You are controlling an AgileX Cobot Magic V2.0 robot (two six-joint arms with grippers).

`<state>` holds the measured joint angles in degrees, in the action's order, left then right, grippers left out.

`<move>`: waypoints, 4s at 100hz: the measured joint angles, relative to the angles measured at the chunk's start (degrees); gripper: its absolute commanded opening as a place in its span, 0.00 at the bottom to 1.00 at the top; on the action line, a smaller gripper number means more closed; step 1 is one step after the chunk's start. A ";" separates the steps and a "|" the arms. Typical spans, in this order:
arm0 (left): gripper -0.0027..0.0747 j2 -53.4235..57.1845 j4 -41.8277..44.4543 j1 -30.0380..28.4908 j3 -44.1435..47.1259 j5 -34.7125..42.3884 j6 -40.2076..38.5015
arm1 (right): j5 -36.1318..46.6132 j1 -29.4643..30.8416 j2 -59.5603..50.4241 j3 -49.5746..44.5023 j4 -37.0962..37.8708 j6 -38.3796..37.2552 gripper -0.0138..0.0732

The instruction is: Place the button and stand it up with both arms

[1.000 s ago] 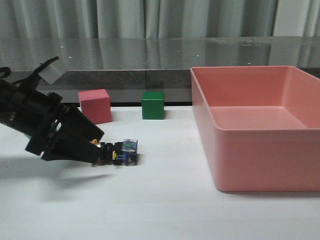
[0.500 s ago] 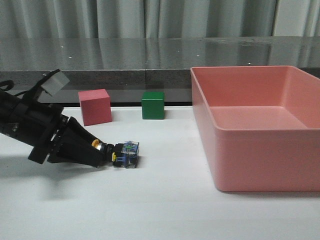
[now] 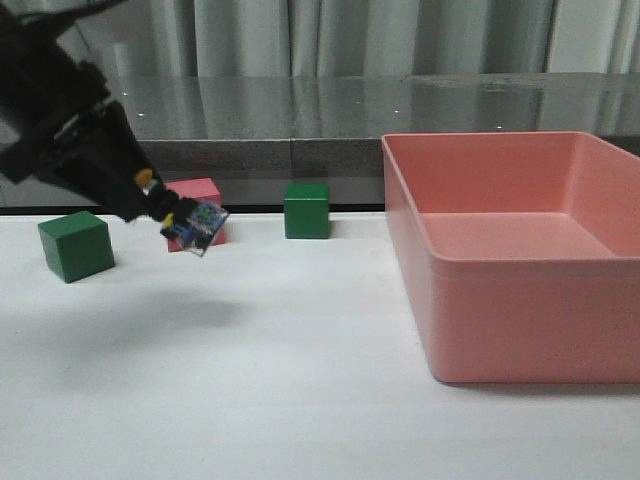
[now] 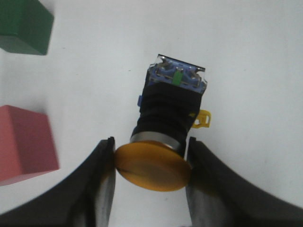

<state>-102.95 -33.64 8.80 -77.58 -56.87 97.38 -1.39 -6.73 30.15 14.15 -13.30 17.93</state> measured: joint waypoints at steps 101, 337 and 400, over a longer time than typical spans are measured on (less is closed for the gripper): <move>0.04 -8.54 65.46 27.56 -3.91 -1.54 -49.59 | 0.00 0.00 0.00 0.00 0.00 0.00 0.03; 0.01 87.99 11.39 10.52 63.38 41.32 -68.07 | 0.00 0.00 0.00 0.00 0.00 0.00 0.03; 0.01 93.05 39.60 2.11 71.39 44.29 -92.43 | 0.00 0.00 0.00 0.00 0.00 0.00 0.03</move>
<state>-9.90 5.96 10.92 -6.18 -12.58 4.95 -1.39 -6.73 30.15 14.15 -13.30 17.93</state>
